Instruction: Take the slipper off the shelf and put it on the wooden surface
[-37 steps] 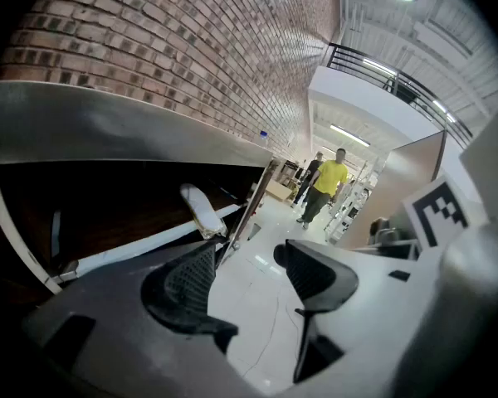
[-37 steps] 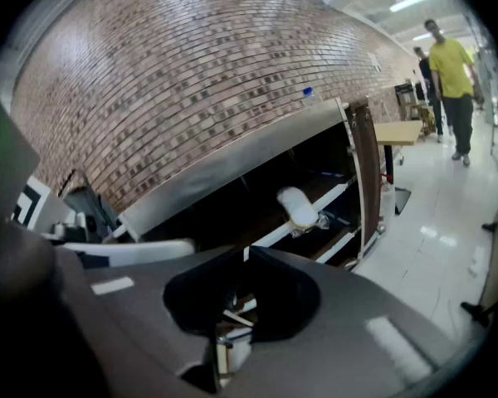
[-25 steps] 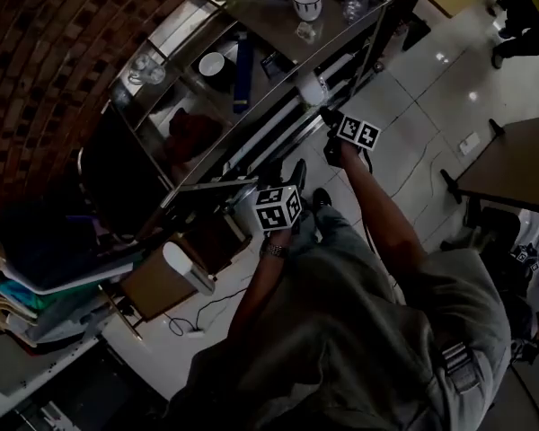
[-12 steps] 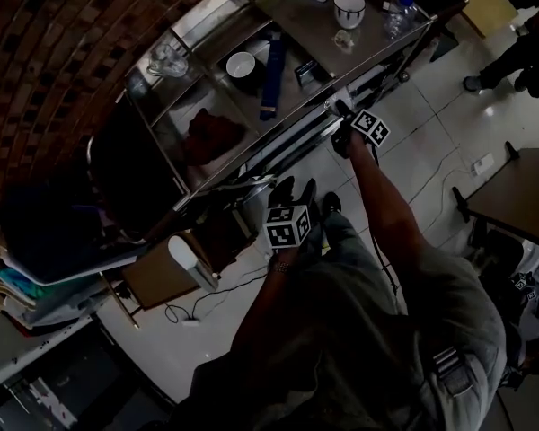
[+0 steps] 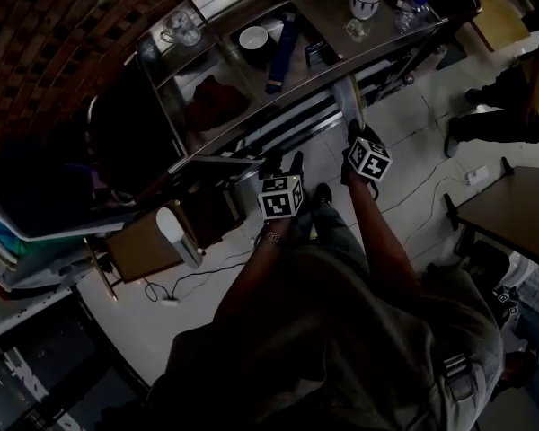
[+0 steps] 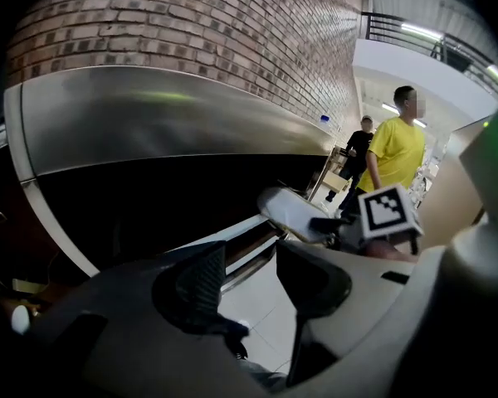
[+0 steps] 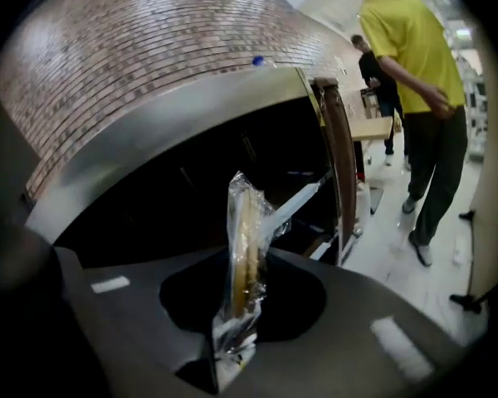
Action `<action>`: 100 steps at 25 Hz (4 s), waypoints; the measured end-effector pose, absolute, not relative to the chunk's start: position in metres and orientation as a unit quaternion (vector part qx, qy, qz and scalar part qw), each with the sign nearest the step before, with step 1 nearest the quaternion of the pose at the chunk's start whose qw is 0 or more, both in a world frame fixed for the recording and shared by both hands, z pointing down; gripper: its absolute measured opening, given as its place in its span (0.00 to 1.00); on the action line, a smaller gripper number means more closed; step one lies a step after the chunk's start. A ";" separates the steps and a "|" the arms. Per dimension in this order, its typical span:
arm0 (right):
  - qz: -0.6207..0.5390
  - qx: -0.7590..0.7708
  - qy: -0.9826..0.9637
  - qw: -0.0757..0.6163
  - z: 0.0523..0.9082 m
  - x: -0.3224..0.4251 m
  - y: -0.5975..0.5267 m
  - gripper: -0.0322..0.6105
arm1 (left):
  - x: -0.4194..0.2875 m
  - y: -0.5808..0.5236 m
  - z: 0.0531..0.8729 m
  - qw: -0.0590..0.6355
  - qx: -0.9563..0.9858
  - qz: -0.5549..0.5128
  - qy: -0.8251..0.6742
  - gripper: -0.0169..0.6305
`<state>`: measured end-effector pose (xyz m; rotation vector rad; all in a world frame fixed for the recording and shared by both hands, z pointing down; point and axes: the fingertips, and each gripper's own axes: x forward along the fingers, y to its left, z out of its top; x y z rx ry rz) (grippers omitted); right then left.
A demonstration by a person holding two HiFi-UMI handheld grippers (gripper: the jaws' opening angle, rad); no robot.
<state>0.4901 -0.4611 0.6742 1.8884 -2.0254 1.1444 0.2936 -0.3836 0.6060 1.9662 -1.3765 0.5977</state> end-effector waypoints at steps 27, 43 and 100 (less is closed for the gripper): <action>0.321 0.499 -0.780 0.197 0.600 0.030 -0.040 0.14 | -0.126 -0.040 0.601 0.321 0.698 0.173 -0.616 0.32; 0.322 0.237 -0.871 0.287 0.638 -0.262 0.125 0.14 | -0.337 0.149 0.615 0.368 0.535 0.124 -0.751 0.28; 0.388 0.258 -0.849 0.249 0.715 -0.286 0.184 0.47 | -0.392 0.225 0.625 0.338 0.590 0.140 -0.720 0.28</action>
